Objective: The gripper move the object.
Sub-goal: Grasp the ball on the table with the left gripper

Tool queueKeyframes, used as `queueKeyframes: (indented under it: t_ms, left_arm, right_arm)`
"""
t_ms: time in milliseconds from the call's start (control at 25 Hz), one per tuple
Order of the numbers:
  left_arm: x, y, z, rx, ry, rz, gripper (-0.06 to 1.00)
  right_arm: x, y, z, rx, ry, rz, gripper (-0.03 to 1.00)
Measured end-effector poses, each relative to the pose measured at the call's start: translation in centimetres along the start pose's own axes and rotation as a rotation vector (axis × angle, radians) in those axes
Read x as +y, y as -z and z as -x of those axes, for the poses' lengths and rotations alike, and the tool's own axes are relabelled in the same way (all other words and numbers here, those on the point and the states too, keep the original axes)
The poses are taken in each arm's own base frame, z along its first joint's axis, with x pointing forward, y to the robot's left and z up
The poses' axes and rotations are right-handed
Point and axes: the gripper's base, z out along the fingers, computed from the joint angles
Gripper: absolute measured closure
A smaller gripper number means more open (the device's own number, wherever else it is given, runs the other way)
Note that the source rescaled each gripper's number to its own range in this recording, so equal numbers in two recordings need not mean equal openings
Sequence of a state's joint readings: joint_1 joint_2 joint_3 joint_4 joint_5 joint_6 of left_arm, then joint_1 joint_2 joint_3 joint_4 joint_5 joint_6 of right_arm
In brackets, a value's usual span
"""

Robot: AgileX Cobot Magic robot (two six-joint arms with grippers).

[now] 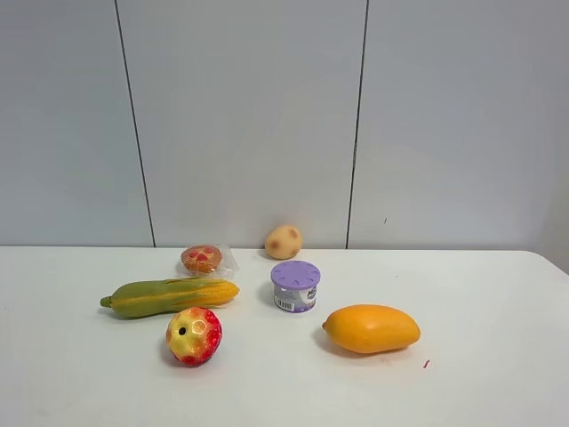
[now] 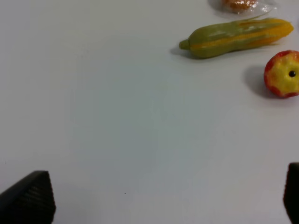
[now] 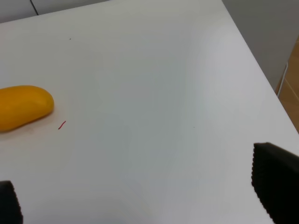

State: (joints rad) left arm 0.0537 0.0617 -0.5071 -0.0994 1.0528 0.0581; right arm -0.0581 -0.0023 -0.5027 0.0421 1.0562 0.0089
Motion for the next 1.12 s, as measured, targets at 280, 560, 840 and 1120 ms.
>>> queueKeyframes:
  t_ms: [280, 560, 840, 1120]
  left_arm:
    - [0.00, 0.00, 0.00, 0.000, 0.000, 0.000, -0.06]
    - [0.00, 0.00, 0.00, 0.000, 0.000, 0.000, -0.06]
    - [0.00, 0.00, 0.00, 0.000, 0.001, 0.000, -0.06]
    - [0.00, 0.00, 0.00, 0.000, 0.001, 0.000, -0.06]
  right_arm:
    - [0.00, 0.00, 0.00, 0.000, 0.000, 0.000, -0.03]
    - [0.00, 0.00, 0.00, 0.000, 0.000, 0.000, -0.03]
    - [0.00, 0.00, 0.00, 0.000, 0.000, 0.000, -0.03]
    - [0.00, 0.00, 0.00, 0.000, 0.000, 0.000, -0.03]
